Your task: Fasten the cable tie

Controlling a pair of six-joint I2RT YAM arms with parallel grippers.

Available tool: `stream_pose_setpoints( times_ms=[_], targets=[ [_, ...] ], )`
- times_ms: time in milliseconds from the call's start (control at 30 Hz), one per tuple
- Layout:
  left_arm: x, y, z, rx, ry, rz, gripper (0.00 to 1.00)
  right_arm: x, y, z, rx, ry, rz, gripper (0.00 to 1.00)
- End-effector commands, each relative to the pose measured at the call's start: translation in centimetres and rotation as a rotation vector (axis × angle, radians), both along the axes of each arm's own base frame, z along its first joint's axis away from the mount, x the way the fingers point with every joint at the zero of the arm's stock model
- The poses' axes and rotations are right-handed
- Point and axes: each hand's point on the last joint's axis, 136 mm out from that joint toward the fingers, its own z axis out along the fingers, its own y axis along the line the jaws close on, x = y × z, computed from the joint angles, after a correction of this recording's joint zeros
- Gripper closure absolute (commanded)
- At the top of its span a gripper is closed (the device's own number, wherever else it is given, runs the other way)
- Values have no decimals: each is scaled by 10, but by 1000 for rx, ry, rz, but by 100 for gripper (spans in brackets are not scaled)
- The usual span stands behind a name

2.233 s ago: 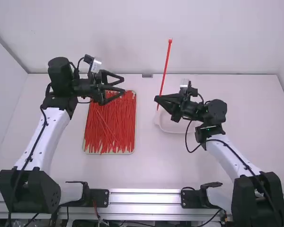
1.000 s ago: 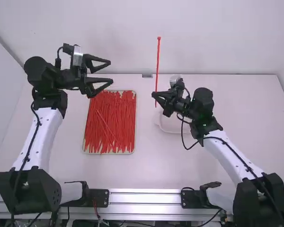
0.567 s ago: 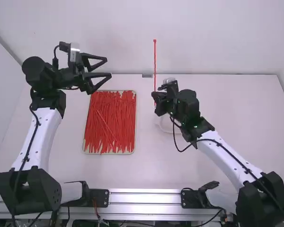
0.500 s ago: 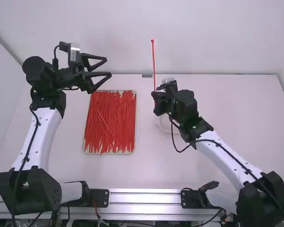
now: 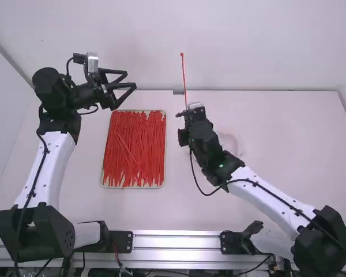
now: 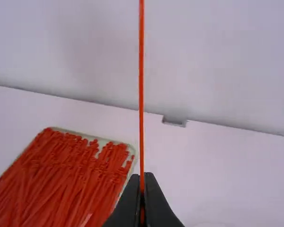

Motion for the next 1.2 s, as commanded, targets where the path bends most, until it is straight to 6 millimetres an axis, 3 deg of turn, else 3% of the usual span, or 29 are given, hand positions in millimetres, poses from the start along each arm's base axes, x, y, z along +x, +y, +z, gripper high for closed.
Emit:
stream_pose_setpoints(
  times_ms=[0, 267, 467, 800, 1033, 1167],
  targets=[
    [-4, -1, 11, 7, -31, 0, 1, 3, -20, 20, -38, -73, -177, 100],
    [-6, -8, 5, -16, 50, -16, 1, -13, -27, 30, -124, -137, -297, 100],
    [-16, -29, 10, -16, 48, -47, 0, -22, -36, 34, -164, -163, -387, 100],
    [-19, -49, 14, 3, 77, 111, 1, -44, -51, 43, -255, -213, -530, 100],
    [-23, -53, 14, -8, 98, 91, 1, -64, -59, 55, -300, -261, -640, 100],
    [-35, -67, 18, -11, 81, 12, 1, -69, -57, 61, -317, -272, -647, 100]
  ],
)
